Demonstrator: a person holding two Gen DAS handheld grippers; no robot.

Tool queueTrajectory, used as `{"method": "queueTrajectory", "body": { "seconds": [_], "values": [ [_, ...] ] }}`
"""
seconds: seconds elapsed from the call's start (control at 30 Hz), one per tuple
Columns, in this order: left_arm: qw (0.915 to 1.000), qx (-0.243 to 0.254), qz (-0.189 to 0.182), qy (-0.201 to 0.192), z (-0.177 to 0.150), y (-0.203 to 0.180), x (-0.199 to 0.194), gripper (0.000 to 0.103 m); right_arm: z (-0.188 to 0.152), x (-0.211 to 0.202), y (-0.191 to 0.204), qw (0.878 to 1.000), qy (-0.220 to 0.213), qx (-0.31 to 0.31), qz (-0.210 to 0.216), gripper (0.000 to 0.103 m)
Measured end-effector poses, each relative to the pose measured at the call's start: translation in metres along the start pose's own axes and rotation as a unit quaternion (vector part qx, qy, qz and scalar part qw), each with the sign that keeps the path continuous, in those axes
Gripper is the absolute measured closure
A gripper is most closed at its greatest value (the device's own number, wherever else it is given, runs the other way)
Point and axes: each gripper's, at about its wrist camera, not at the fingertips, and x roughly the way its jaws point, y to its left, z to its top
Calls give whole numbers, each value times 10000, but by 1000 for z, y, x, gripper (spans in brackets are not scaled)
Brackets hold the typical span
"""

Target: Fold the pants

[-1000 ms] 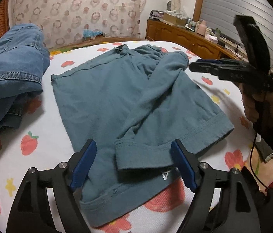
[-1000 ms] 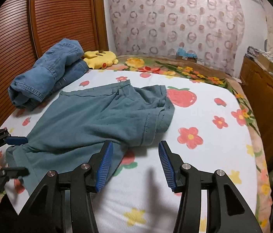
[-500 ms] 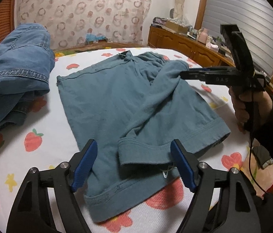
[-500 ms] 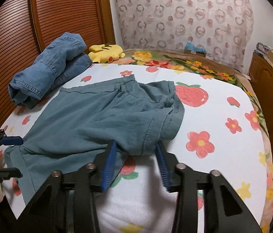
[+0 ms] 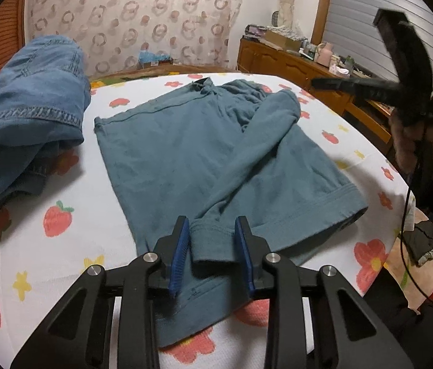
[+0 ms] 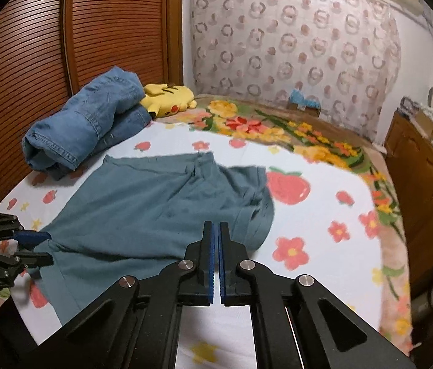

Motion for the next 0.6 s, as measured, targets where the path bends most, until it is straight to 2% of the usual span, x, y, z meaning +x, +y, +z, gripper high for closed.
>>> {"method": "queueTrajectory", "body": {
  "seconds": [0.07,0.13,0.2,0.3,0.33,0.43,0.47,0.6],
  "values": [
    [10000,-24,-21,-5,-1,1,-1,74,3,-3,1,10000,-20,-77,-45,103],
    [10000,-12,-32,-48,-2,1,-4,85,5,-2,3,9998,10,-153,-107,103],
    [9999,-17,-62,-132,-1,0,-9,91,4,4,0,9999,85,-96,-75,103],
    [9997,41,-90,-215,1,-4,-17,94,-1,11,-8,9998,160,146,36,102],
    [9996,55,-92,-264,1,-5,-21,94,-4,13,-9,9996,165,208,69,100],
    [9992,45,-116,-380,4,-8,-31,94,-5,20,-11,9992,245,293,107,73],
    [9991,54,-120,-410,4,-9,-34,94,-8,23,-12,9989,264,337,204,68],
    [9989,100,-110,-437,3,-11,-39,94,-8,39,-18,9979,435,432,219,64]
  ]
}}
